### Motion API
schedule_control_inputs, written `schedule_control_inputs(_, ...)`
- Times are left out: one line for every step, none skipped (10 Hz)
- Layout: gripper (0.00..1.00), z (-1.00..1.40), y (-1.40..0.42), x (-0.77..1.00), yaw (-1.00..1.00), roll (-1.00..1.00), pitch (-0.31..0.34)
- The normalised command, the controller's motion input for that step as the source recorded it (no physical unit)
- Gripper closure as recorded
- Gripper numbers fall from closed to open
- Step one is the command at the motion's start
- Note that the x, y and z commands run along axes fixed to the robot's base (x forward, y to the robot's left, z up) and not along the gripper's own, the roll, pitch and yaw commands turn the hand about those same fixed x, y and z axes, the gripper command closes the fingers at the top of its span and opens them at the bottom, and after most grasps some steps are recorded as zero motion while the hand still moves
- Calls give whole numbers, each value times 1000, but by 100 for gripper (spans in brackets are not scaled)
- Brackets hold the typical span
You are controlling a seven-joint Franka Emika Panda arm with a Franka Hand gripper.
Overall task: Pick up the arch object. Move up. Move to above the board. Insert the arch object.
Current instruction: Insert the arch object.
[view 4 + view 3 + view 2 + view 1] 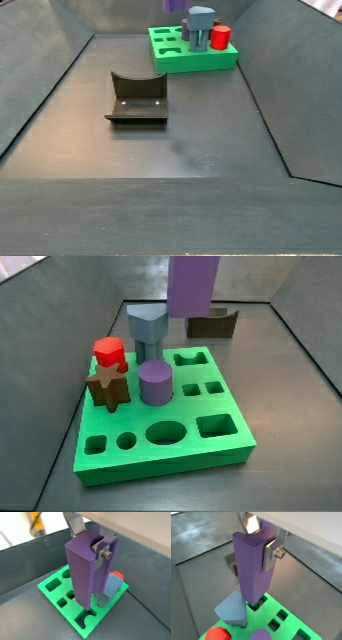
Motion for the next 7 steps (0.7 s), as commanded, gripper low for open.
schedule_control_inputs(100, 183, 0, 726, -426, 43, 0)
schedule_control_inputs(100, 260, 0, 1000, -100, 46, 0)
schedule_control_inputs(100, 243, -40, 1000, 0, 83, 66)
schedule_control_inputs(100, -60, -51, 1000, 14, 134, 104)
schedule_control_inputs(100, -491, -69, 986, 3, 251, 140)
schedule_control_inputs(100, -609, 0, 634, 0, 284, 90)
schedule_control_inputs(100, -731, 0, 351, 0, 271, 17)
